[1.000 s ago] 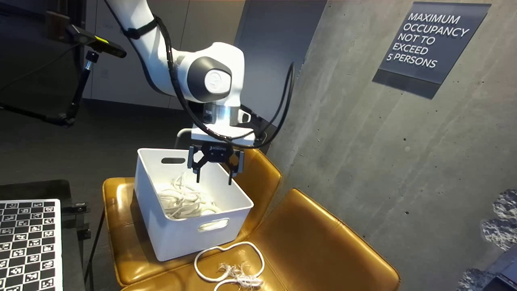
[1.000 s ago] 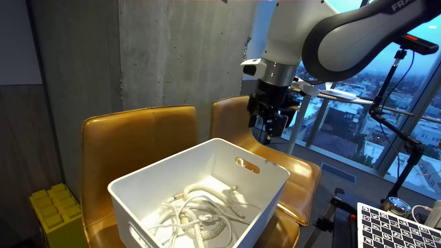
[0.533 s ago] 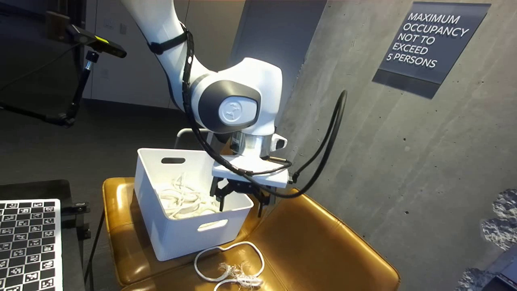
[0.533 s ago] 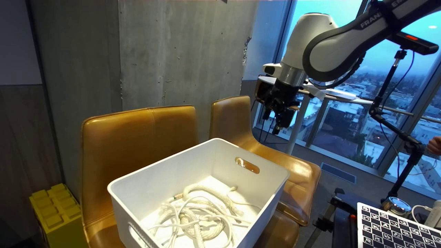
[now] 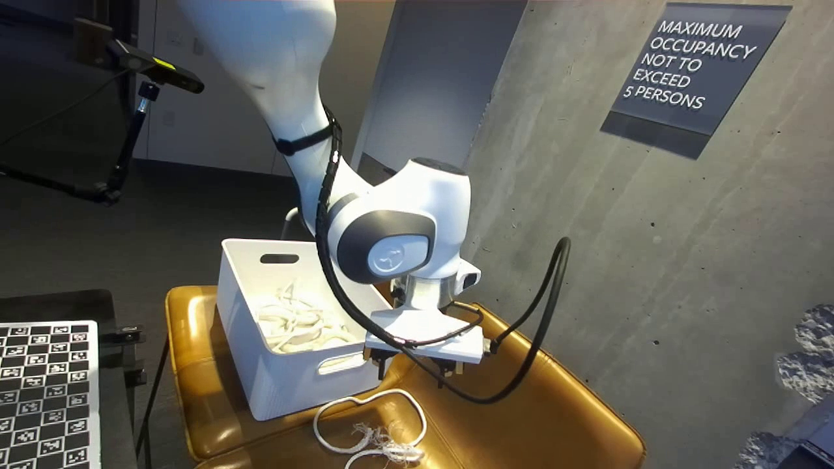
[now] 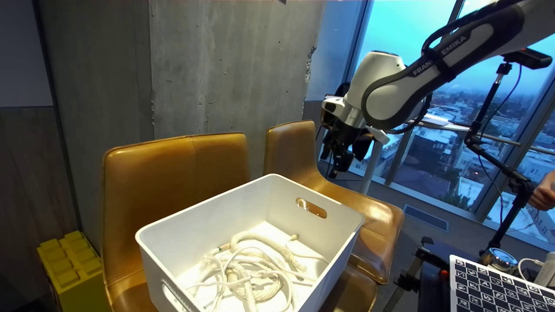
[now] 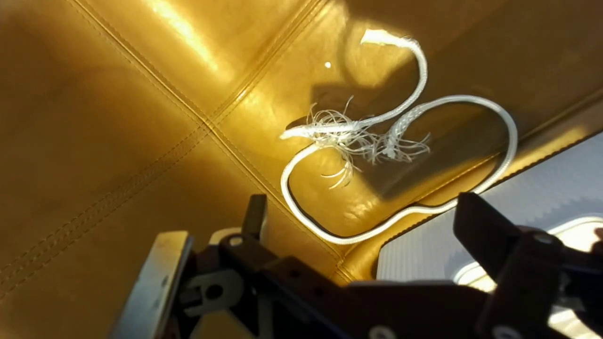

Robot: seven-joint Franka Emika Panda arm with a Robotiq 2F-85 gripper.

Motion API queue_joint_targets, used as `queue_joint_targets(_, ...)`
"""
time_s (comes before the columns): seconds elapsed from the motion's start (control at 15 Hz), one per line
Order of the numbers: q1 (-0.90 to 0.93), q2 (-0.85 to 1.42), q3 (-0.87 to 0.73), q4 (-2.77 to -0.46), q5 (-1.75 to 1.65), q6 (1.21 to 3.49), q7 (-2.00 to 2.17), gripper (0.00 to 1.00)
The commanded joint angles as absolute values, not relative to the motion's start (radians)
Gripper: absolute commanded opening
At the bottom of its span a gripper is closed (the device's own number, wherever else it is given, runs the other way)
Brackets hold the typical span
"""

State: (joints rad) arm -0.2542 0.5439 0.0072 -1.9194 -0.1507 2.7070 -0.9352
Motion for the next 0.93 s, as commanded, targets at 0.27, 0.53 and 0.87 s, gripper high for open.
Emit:
queue_joint_targets(0.27, -0.246, 0.761, 0.011, -1.773, -0.221, 2.76, -0.974, 1.0)
queue_joint_targets(0.53, -0.261, 0.831, 0.023, -1.68, -0.224, 2.736, -0.991, 1.0)
queue_joint_targets(0.87, -0.281, 0.924, 0.013, -1.583, -0.225, 2.722, -1.018, 1.0)
